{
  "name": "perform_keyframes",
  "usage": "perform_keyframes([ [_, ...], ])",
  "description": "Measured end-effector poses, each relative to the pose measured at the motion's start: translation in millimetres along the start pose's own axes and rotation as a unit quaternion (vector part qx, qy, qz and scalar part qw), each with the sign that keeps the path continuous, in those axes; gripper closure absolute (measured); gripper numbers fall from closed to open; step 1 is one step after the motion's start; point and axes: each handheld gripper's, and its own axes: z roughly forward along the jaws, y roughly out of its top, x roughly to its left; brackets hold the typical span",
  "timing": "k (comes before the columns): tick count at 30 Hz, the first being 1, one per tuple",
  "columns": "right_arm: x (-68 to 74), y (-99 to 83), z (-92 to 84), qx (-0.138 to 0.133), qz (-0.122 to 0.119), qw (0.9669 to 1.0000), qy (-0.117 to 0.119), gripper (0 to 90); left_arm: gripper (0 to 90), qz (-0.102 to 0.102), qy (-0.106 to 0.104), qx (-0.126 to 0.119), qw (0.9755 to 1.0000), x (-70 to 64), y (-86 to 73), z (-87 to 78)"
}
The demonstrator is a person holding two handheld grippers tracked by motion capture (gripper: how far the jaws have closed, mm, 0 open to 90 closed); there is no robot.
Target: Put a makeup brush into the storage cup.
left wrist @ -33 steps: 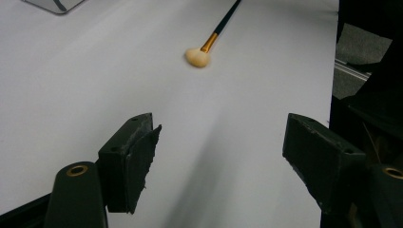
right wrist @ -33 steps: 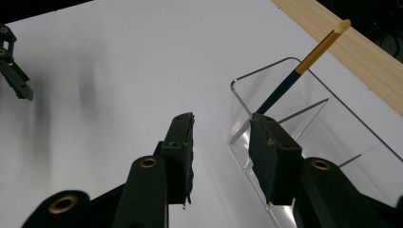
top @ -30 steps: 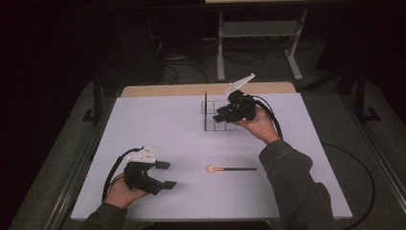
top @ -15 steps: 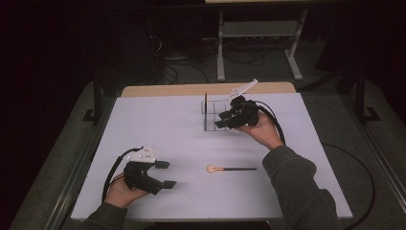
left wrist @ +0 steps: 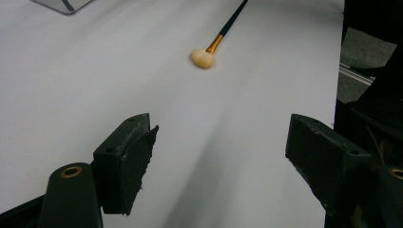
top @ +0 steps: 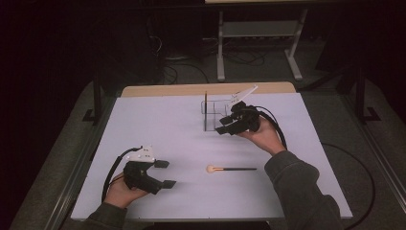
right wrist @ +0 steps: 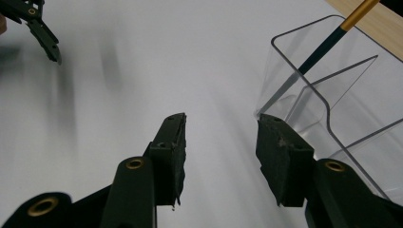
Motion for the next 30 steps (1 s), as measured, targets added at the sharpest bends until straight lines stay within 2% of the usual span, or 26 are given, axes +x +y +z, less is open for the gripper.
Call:
perform_keyframes([
  [9,4.1,-6.0,-3.8,-0.003,-0.001,1.0000,0.001,50.9,23.1,-0.001,0.000,-0.001,1.0000,-0.5,0.4,0.2],
  [13,5.4,-9.2,-7.1,-0.006,0.007,1.0000,0.001,49.2,23.1,-0.001,0.000,-0.002,1.0000,-0.5,0.6,0.4],
  [14,5.0,-10.5,-7.4,-0.008,0.001,1.0000,-0.003,48.8,23.0,-0.001,0.000,-0.002,1.0000,-0.5,0.5,0.4],
  [17,6.1,-12.4,-9.5,-0.008,0.012,0.9999,0.001,47.7,23.0,-0.001,0.000,-0.002,1.0000,-0.1,0.4,0.2],
  [30,12.0,-22.6,-11.4,-0.008,0.008,0.9999,0.002,43.8,22.8,-0.002,0.000,-0.003,1.0000,-0.1,0.7,1.0],
])
